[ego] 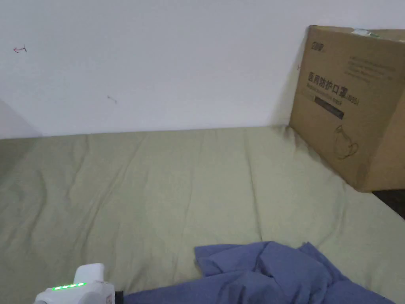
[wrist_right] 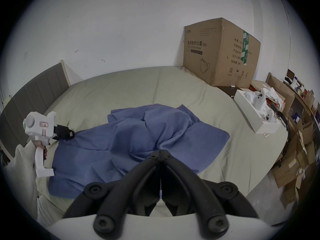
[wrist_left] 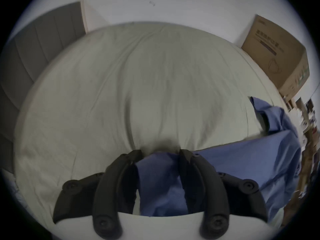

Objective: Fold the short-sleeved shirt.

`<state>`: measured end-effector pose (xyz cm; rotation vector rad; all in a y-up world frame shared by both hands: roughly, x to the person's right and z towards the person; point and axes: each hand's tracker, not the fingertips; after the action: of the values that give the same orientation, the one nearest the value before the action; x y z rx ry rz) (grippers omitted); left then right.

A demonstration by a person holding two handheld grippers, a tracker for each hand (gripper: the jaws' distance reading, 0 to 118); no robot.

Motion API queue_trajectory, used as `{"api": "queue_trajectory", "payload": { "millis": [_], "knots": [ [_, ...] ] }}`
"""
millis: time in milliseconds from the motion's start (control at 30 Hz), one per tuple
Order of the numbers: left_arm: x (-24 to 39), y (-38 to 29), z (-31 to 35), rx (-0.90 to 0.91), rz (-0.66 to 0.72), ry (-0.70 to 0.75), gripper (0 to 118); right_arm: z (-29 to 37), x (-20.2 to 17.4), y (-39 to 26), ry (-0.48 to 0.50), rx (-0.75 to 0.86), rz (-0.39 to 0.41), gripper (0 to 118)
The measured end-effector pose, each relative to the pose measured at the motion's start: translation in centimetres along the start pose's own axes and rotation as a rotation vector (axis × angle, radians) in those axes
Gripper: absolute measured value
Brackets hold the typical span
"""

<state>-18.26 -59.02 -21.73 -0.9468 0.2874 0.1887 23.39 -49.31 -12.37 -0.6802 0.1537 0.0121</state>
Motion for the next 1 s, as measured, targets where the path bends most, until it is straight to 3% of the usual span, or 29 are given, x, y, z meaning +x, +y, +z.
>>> {"api": "queue_trajectory", "payload": {
  "millis": [67, 267, 300, 333, 400, 433, 467, 600, 700, 733, 767, 800, 867, 900, 933, 967, 1000],
  "knots": [
    [-0.9, 0.4, 0.2, -0.016, 0.037, -0.011, 4, -0.6, 0.4, 0.6, 0.008, -0.017, -0.01, 0],
    [-3.4, 1.4, 3.7, 0.015, 0.144, -0.145, 3, -3.4, 2.2, 6.5, 0.163, -0.018, -0.002, 0],
    [-3.6, 1.6, 4.6, 0.037, 0.148, -0.155, 3, -4.5, 2.4, 8.1, 0.199, -0.032, 0.006, 8],
    [-3.7, 1.7, 5.4, 0.05, 0.139, -0.168, 3, -5.9, 2.6, 9.8, 0.234, -0.034, 0.008, 27],
    [-3.7, 1.7, 7.0, 0.084, 0.121, -0.18, 3, -9.5, 2.7, 13.1, 0.274, -0.093, 0.041, 89],
    [-3.7, 1.7, 7.7, 0.096, 0.11, -0.186, 3, -12.0, 2.4, 14.6, 0.269, -0.119, 0.072, 102],
    [-3.8, 1.7, 8.2, 0.106, 0.107, -0.194, 3, -14.4, 2.2, 15.9, 0.291, -0.156, 0.106, 104],
    [-4.1, 1.9, 8.9, 0.125, 0.106, -0.211, 3, -24.3, 0.7, 18.2, 0.204, -0.339, 0.178, 104],
    [-4.3, 1.9, 8.8, 0.126, 0.115, -0.213, 3, -31.1, -0.3, 16.6, 0.165, -0.492, 0.25, 104],
    [-4.4, 1.9, 8.8, 0.122, 0.117, -0.209, 3, -32.2, -0.6, 15.7, 0.109, -0.534, 0.267, 102],
    [-4.5, 1.9, 8.7, 0.121, 0.116, -0.208, 3, -32.8, -0.8, 14.8, 0.09, -0.576, 0.262, 91],
    [-4.6, 2.0, 8.5, 0.114, 0.121, -0.201, 3, -32.4, -0.5, 14.5, 0.126, -0.536, 0.234, 60],
    [-4.6, 2.3, 8.2, 0.112, 0.119, -0.19, 3, -32.0, -0.1, 15.5, 0.142, -0.521, 0.187, 60],
    [-4.7, 2.4, 8.2, 0.108, 0.124, -0.196, 3, -31.8, -0.1, 15.6, 0.155, -0.517, 0.23, 52],
    [-4.7, 2.5, 8.2, 0.108, 0.128, -0.206, 3, -31.4, -0.2, 15.7, 0.127, -0.509, 0.278, 32],
    [-4.6, 2.7, 8.4, 0.108, 0.13, -0.207, 3, -31.2, -0.3, 15.8, 0.067, -0.494, 0.295, 3],
    [-4.6, 2.7, 8.7, 0.108, 0.134, -0.205, 3, -31.0, 0.0, 16.0, 0.127, -0.518, 0.249, 3]
  ]
}}
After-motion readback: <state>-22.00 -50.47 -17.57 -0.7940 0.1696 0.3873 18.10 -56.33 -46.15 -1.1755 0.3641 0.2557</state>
